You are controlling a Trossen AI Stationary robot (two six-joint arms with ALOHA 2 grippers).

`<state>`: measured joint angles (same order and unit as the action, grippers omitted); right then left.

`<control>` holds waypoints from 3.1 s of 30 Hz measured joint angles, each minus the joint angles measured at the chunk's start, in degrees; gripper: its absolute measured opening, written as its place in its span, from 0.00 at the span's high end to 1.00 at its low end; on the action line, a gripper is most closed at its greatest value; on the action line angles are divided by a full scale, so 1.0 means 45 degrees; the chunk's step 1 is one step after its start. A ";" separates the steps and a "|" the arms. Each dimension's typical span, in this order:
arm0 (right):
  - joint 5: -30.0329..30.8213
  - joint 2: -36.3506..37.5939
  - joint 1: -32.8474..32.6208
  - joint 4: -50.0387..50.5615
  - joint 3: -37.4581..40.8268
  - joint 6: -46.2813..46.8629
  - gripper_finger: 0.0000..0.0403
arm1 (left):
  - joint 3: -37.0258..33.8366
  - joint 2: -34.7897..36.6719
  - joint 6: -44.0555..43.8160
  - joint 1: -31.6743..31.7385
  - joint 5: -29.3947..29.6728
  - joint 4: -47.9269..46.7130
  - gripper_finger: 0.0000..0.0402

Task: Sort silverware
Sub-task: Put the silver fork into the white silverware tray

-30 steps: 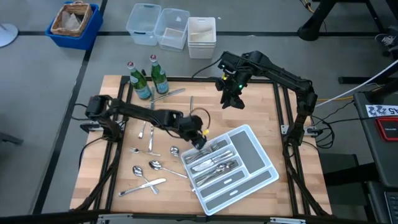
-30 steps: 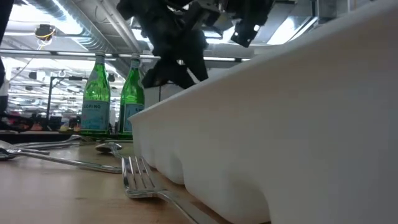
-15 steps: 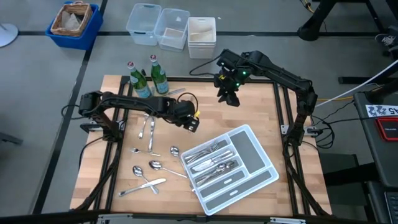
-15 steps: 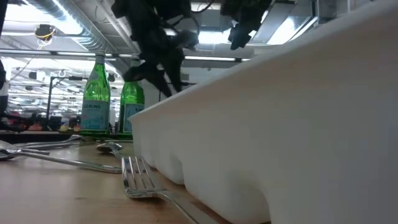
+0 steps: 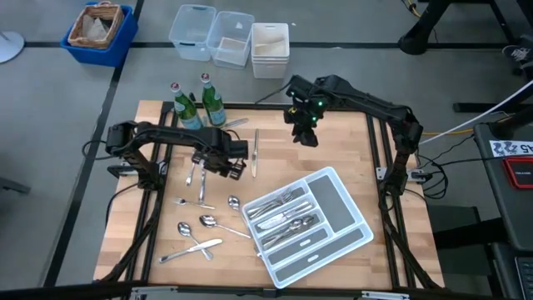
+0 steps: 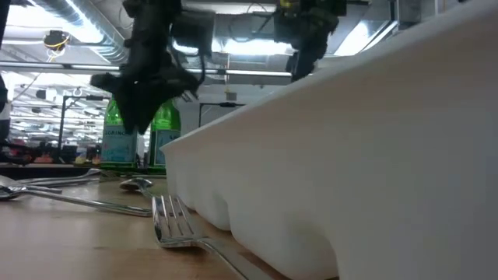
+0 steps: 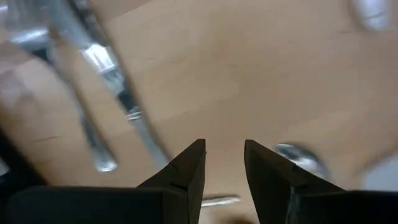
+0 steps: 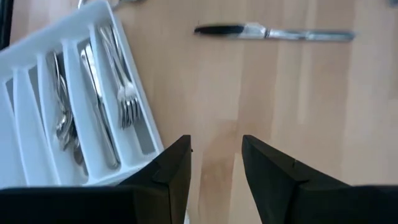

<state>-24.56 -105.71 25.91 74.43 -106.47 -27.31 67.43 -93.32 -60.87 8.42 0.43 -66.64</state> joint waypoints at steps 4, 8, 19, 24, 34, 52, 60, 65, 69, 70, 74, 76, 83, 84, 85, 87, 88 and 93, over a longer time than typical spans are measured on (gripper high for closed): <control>0.0000 -0.0008 0.0000 -0.0152 0.0910 -0.0033 0.64 | -0.0522 -0.0005 0.0058 0.0421 0.0009 -0.0273 0.75; -0.0005 -0.0005 0.0000 -0.0310 0.1542 -0.0018 0.64 | -0.0909 -0.0003 0.0590 0.1113 0.0004 -0.0258 0.75; -0.0005 -0.0005 0.0000 -0.0875 0.1795 -0.0004 0.64 | -0.1025 0.0630 0.2919 0.2871 0.0374 -0.1964 0.75; -0.0012 -0.0005 0.0000 -0.1621 0.1795 0.0040 0.64 | -0.2249 0.1545 0.2812 0.3736 0.0530 -0.1774 0.75; -0.0016 0.0000 0.0000 -0.2673 0.1795 0.0392 0.64 | -0.5370 0.3239 0.2188 0.4246 0.0624 0.1732 0.75; -0.0019 0.0000 0.0000 -0.2986 0.1795 0.0390 0.64 | -0.7510 0.3240 0.1558 0.4236 0.2289 0.4819 0.75; -0.0019 0.0005 0.0000 -0.3001 0.1795 0.0390 0.64 | -0.7575 0.3240 0.1939 0.4289 0.2447 0.4922 0.75; -0.0019 0.0005 0.0000 -0.3006 0.1795 0.0390 0.64 | -0.7580 0.3225 0.2009 0.4314 0.2471 0.4966 0.79; -0.0019 0.0005 0.0000 -0.3006 0.1790 0.0390 0.64 | -0.7585 0.3211 0.2297 0.4318 0.2512 0.5033 0.91; -0.0019 0.0005 0.0000 -0.3010 0.1790 0.0390 0.64 | -0.7585 0.3210 0.2299 0.4318 0.2570 0.5023 0.95; -0.0019 0.0005 0.0000 -0.3006 0.1790 0.0390 0.64 | -0.7593 0.3206 0.2279 0.4318 0.2579 0.5009 0.97; -0.0019 0.0005 0.0000 -0.3006 0.1790 0.0390 0.64 | -0.7594 0.3206 0.2288 0.4318 0.2523 0.4998 0.96; -0.0021 0.0005 0.0000 -0.2996 0.1790 0.0390 0.64 | -0.7667 0.3837 0.1994 0.4308 0.2406 0.4933 0.98; -0.0019 0.0005 0.0000 -0.2996 0.1790 0.0390 0.64 | -0.7676 0.4039 0.1930 0.4317 0.2493 0.4886 0.99; -0.0019 0.0005 0.0000 -0.2996 0.1790 0.0390 0.64 | -0.7673 0.4275 0.1876 0.4318 0.2492 0.4850 0.99; -0.0019 0.0005 0.0000 -0.2996 0.1790 0.0390 0.64 | -0.7657 0.4715 0.1813 0.4316 0.2476 0.4689 0.99; -0.0019 0.0005 0.0000 -0.2991 0.1790 0.0390 0.64 | -0.7657 0.4907 0.1808 0.4314 0.2434 0.4532 0.99; -0.0026 0.0005 -0.0002 -0.2991 0.1790 0.0390 0.64 | -0.7653 0.6120 0.1702 0.4309 0.1977 0.3674 0.99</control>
<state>-24.67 -105.69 25.90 60.97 -98.41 -25.56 32.99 -65.78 -53.21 27.81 9.33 -50.10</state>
